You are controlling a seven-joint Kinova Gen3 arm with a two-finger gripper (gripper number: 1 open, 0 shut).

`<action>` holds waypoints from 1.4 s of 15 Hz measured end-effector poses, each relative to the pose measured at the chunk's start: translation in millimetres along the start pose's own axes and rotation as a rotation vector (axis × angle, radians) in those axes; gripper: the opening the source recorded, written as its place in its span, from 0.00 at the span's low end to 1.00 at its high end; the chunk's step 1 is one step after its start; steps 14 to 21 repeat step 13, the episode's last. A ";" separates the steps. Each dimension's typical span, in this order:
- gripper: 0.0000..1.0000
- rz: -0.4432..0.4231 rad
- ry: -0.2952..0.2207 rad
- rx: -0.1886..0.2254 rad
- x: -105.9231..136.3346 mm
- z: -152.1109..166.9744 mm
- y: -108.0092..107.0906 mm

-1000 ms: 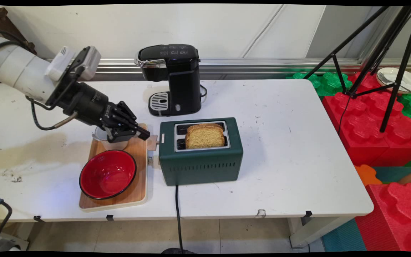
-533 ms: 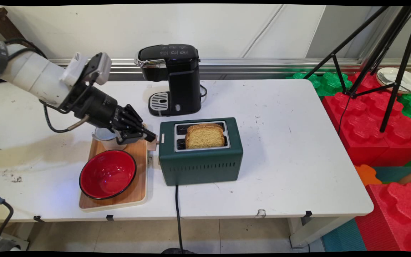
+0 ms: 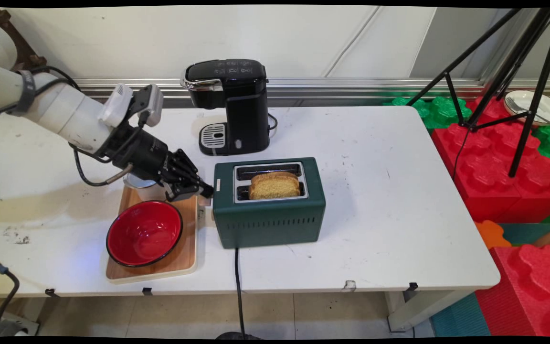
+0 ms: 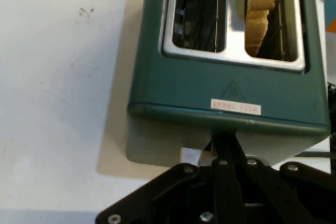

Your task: Press the toaster switch

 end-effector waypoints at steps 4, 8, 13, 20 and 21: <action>0.00 0.002 -0.018 -0.003 -5.4 9.1 -0.6; 0.00 0.003 -0.034 -0.004 -11.2 16.8 -1.7; 0.00 0.010 -0.053 -0.002 -19.2 20.6 -4.2; 0.00 0.010 -0.053 -0.002 -19.2 20.6 -4.2; 0.00 0.010 -0.053 -0.002 -19.2 20.6 -4.2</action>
